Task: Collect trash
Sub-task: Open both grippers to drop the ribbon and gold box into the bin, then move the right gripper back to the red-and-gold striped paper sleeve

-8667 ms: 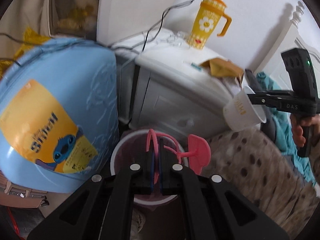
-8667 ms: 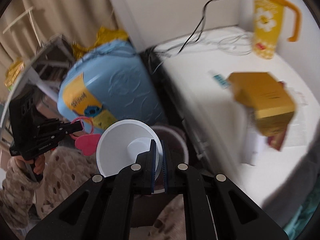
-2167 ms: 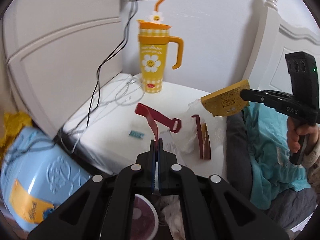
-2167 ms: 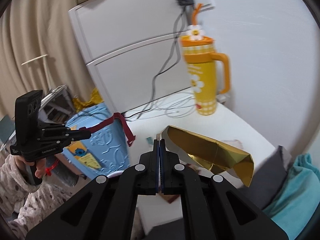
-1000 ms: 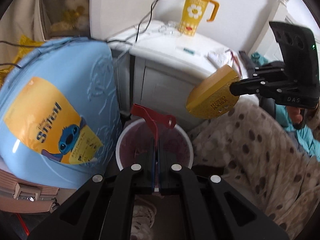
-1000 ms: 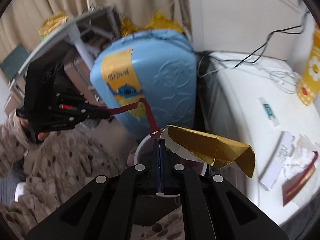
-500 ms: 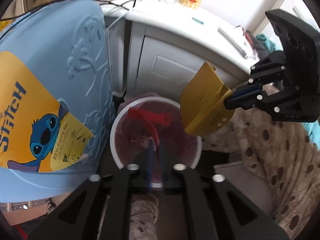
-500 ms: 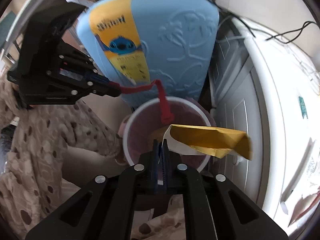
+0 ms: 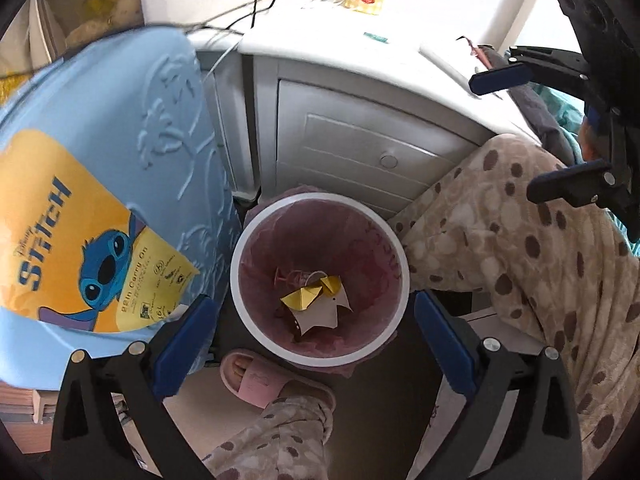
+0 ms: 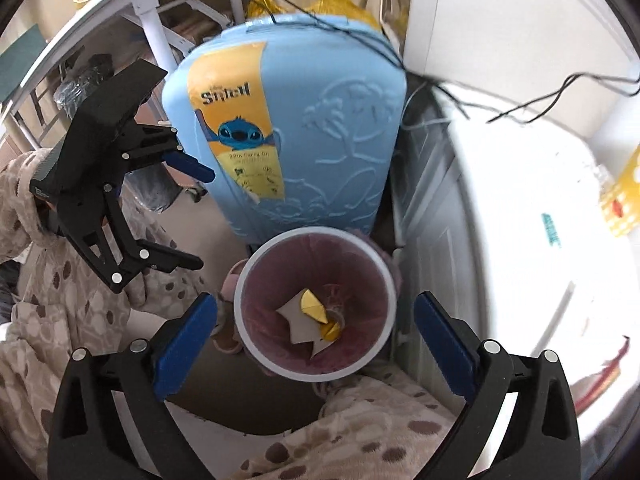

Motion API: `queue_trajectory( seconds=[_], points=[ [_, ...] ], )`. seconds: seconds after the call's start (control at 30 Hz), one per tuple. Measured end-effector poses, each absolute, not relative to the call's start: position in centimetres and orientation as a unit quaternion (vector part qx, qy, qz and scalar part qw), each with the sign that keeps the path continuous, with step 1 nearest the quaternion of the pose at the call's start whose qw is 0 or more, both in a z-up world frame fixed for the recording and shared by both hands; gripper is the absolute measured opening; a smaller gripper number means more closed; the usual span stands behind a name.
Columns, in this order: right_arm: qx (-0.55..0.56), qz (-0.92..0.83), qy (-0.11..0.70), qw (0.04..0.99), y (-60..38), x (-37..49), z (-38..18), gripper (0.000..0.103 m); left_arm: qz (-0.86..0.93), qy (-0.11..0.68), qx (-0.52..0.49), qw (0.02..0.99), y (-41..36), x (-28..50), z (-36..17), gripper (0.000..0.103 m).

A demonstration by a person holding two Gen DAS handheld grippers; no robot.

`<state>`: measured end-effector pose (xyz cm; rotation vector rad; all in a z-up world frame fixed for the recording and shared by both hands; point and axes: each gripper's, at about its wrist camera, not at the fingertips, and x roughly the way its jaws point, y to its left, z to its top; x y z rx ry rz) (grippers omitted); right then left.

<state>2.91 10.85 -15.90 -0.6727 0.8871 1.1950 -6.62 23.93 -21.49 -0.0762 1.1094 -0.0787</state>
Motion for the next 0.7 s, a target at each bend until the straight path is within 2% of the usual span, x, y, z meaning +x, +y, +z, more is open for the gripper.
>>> queue_trajectory(
  seconds=[0.3, 0.7],
  points=[
    [-0.272, 0.531, 0.382, 0.706, 8.7, 1.7, -13.9, 0.096, -0.006, 0.498, 0.002, 0.867, 21.4, -8.2, -16.7, 0.098],
    [-0.167, 0.513, 0.366, 0.758, 4.1, 1.8, -10.4, 0.096, 0.013, 0.437, -0.041, 0.899, 18.3, -9.5, -12.8, 0.098]
  ],
)
